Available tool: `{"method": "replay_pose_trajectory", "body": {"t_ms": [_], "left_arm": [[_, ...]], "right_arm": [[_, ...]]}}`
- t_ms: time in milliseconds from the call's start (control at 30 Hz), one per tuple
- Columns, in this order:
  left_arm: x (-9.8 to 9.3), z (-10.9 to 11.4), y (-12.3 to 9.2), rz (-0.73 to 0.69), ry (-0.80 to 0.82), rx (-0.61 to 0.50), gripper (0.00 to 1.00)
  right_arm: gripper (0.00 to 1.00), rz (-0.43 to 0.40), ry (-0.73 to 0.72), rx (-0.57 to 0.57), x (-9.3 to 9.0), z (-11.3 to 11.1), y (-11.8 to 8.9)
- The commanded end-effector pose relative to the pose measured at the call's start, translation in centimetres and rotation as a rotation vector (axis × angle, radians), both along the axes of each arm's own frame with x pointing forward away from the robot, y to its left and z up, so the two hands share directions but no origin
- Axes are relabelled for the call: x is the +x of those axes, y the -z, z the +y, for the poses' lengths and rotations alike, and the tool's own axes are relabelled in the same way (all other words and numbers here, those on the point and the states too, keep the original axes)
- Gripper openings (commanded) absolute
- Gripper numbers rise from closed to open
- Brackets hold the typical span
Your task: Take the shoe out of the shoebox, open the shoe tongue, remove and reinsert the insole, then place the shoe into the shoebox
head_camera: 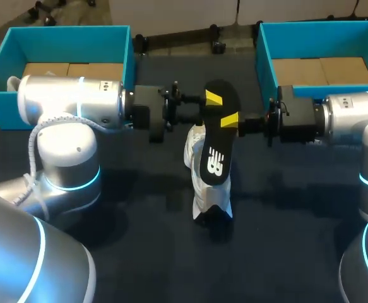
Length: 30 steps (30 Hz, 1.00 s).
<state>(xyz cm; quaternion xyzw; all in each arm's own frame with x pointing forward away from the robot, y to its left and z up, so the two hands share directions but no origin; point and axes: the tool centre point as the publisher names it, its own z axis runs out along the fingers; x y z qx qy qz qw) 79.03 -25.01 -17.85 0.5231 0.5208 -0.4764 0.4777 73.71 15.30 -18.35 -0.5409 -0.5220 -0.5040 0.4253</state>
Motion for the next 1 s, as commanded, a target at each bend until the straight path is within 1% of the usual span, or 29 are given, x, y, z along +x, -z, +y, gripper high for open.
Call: {"method": "replay_pose_trajectory", "body": {"t_ms": [33,100,167,367,433,467,500,567,833,867,900,933,1000], "left_arm": [[-0.2,-0.5,0.2,0.003,0.004,-0.011,0.42],[-0.3,-0.6,0.3,0.007,0.003,-0.013,0.38],[-0.4,-0.6,0.4,0.012,0.0,-0.015,0.25],[-0.7,-0.7,0.8,0.03,-0.005,-0.018,0.22],[-0.7,-0.7,1.0,0.033,-0.006,-0.014,0.18],[-0.7,-0.7,1.0,0.034,-0.005,-0.013,0.15],[-0.7,-0.7,1.0,0.038,-0.005,-0.012,0.07],[-0.7,-0.7,1.1,0.049,-0.009,-0.015,0.0],[-0.6,-0.7,1.4,0.083,-0.021,-0.016,0.0],[-0.5,-0.6,1.4,0.085,-0.022,-0.016,0.0],[-0.4,-0.6,1.4,0.084,-0.022,-0.015,0.0],[-0.4,-0.6,1.4,0.086,-0.023,-0.014,0.0],[-0.3,-0.5,1.5,0.087,-0.022,-0.013,0.0]], "right_arm": [[0.0,-0.001,0.004,-0.006,0.1,0.3,0.0],[0.0,-0.002,0.004,-0.006,0.2,0.3,0.0],[0.0,-0.005,0.003,-0.006,0.3,0.3,0.0],[0.0,-0.008,-0.001,-0.004,0.3,0.3,-0.1],[0.0,-0.007,-0.003,-0.003,0.4,0.4,-0.1],[0.0,-0.007,-0.004,-0.002,0.4,0.4,-0.1],[0.0,-0.007,-0.005,-0.001,0.4,0.4,-0.1],[0.0,-0.006,-0.006,0.001,0.4,0.5,0.0],[0.0,-0.001,-0.006,0.003,0.2,0.3,0.2],[0.27,-0.003,-0.005,0.001,0.1,0.2,0.1],[0.51,-0.006,-0.006,-0.001,-0.1,0.1,0.1],[1.0,-0.014,-0.004,-0.007,-0.2,-0.1,0.1],[1.0,-0.022,0.005,-0.012,-0.5,-0.6,0.0]]}}
